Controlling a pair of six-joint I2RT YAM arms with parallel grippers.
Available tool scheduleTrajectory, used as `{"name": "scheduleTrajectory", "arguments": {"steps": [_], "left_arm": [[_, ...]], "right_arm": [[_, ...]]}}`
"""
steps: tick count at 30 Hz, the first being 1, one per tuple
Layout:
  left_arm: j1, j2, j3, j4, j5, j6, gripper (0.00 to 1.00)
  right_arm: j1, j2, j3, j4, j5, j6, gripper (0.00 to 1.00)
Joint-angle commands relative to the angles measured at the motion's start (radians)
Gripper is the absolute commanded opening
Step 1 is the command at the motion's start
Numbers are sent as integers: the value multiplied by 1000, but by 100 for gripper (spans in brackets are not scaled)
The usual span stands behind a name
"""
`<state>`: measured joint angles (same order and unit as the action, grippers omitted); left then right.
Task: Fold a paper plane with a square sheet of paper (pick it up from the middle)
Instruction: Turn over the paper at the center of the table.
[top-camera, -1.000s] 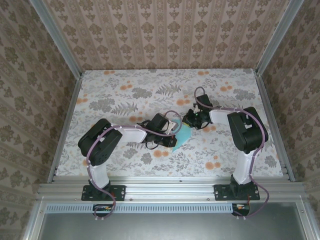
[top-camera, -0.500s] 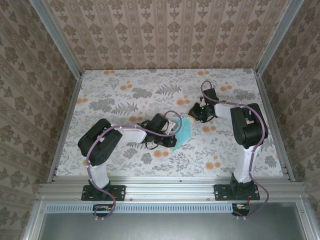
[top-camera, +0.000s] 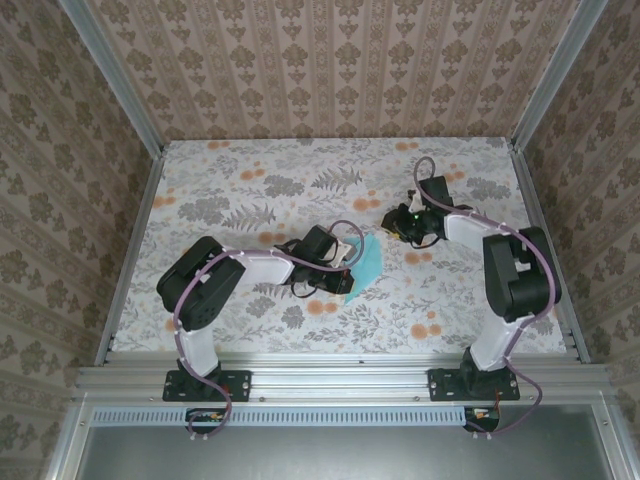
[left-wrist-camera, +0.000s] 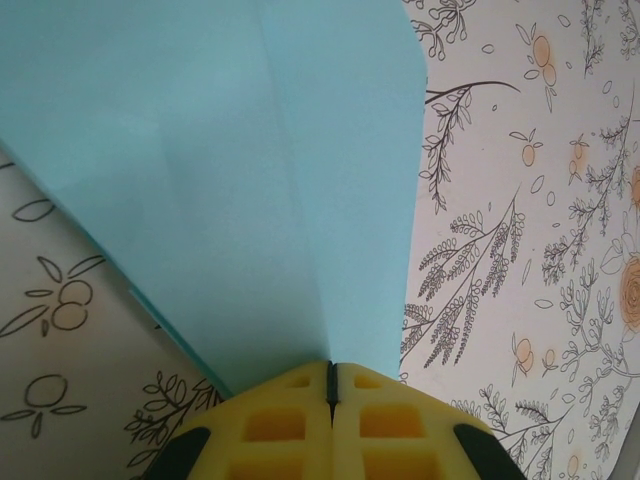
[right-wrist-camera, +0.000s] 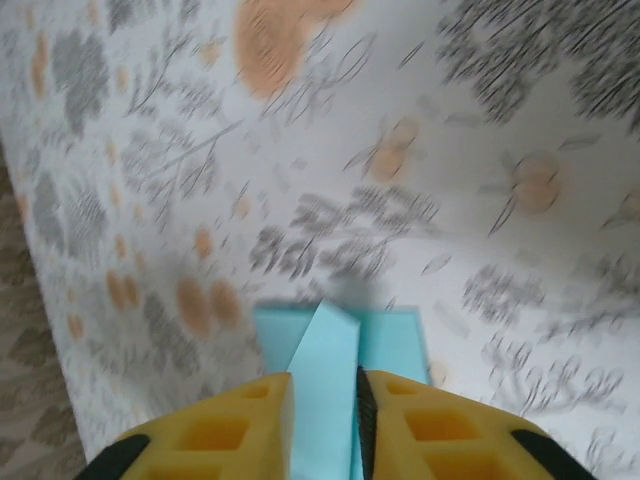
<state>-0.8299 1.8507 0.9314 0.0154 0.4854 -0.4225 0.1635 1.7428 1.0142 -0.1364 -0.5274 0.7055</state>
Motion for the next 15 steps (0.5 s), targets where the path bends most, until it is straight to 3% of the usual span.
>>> {"name": "scheduleTrajectory", "arguments": {"steps": [1,15], "left_arm": [[0,45,-15,-172,-9,-6,4],[5,-22,86,-222,4,-12,14]], "right_arm": [[35,-33,-64,2,-84,-9,31],[88,116,-65,107,-115,-6,38]]}}
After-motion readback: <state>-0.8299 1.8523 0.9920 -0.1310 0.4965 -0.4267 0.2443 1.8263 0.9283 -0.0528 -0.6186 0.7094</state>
